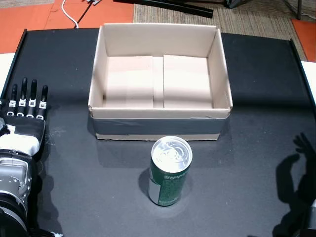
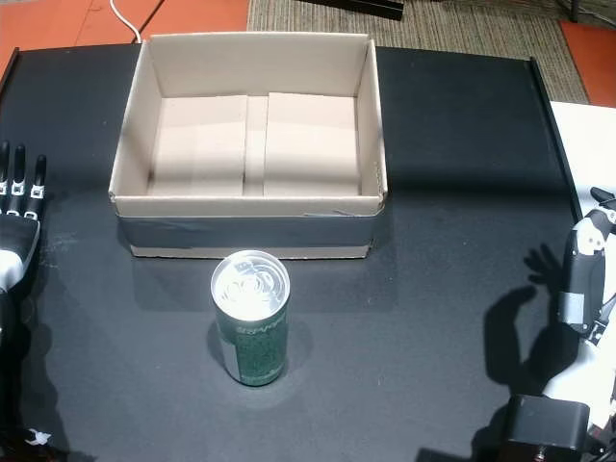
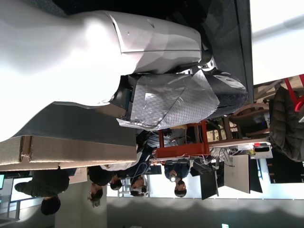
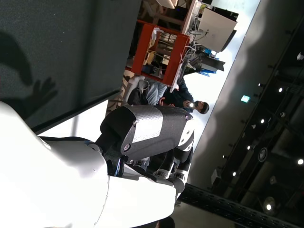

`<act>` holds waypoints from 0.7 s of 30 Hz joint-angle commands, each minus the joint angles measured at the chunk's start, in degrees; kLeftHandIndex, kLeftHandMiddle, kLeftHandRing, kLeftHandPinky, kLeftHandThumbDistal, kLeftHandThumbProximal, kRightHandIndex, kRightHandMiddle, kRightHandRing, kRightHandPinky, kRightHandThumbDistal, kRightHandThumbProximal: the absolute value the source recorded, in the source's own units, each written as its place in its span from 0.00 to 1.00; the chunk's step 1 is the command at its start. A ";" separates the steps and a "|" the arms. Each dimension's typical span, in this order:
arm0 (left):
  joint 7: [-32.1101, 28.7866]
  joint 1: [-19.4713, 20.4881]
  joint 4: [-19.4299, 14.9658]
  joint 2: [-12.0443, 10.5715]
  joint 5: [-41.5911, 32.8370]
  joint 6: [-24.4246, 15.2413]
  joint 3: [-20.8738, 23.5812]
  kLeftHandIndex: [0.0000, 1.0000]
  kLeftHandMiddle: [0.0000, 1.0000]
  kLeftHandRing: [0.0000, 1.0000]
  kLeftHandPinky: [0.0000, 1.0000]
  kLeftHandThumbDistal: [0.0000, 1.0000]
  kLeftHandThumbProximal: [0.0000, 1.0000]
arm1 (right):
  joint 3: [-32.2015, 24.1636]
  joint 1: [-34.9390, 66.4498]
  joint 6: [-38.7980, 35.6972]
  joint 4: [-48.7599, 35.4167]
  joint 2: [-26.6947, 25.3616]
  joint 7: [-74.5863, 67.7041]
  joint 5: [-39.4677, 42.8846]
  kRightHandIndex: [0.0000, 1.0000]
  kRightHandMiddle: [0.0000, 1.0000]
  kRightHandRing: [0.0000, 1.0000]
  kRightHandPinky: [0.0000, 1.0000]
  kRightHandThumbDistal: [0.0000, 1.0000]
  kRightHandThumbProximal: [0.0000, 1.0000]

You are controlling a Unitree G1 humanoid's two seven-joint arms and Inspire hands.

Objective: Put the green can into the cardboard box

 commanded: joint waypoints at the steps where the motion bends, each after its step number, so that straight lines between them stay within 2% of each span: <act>1: -0.07 0.81 0.12 0.14 -0.08 0.22 0.17 0.67 0.55 0.69 0.89 0.00 1.00 | 0.06 1.07 0.01 -0.12 -0.20 -0.39 -0.33 0.36 0.52 0.64 0.76 0.03 0.49; 4: 0.67 0.70 0.14 0.09 0.11 -0.07 0.05 0.64 0.54 0.69 0.86 0.00 1.00 | -0.10 1.03 -0.35 0.09 -0.07 0.31 0.24 0.36 0.53 0.64 0.76 0.03 0.49; 8: 0.45 0.70 0.12 0.06 0.11 -0.16 0.03 0.65 0.56 0.70 0.87 0.00 1.00 | -0.17 0.97 -0.45 0.22 -0.06 0.51 0.39 0.37 0.53 0.64 0.76 0.04 0.49; 10: -0.24 0.81 0.10 0.08 0.10 0.00 0.00 0.67 0.57 0.72 0.90 0.00 1.00 | -0.16 0.98 -0.44 0.16 -0.08 0.55 0.34 0.37 0.53 0.64 0.75 0.05 0.50; 15: -0.51 0.86 0.11 0.07 -0.02 0.07 0.08 0.68 0.57 0.73 0.90 0.00 1.00 | -0.19 0.93 -0.11 0.17 -0.06 0.54 0.30 0.36 0.52 0.63 0.75 0.05 0.50; 17: -0.67 0.86 0.11 0.04 -0.16 0.06 0.22 0.68 0.57 0.72 0.89 0.00 1.00 | -0.10 0.94 -1.65 0.64 -0.07 2.99 1.35 0.40 0.55 0.66 0.77 0.06 0.49; 18: -0.73 0.88 0.12 0.06 -0.13 0.06 0.22 0.67 0.56 0.72 0.89 0.00 1.00 | 0.23 1.00 -3.35 1.17 -0.25 6.54 2.60 0.43 0.56 0.66 0.79 0.24 0.48; 19: -0.86 0.90 0.12 0.08 -0.14 0.11 0.24 0.67 0.56 0.72 0.89 0.00 1.00 | 1.40 1.19 -5.39 1.94 -1.01 12.88 4.08 0.51 0.62 0.70 0.85 0.51 0.47; 21: -0.73 0.87 0.13 0.09 -0.03 0.07 0.17 0.66 0.55 0.71 0.88 0.00 1.00 | 4.14 1.64 -6.32 2.88 -3.14 25.18 5.51 0.61 0.74 0.78 0.92 0.89 0.54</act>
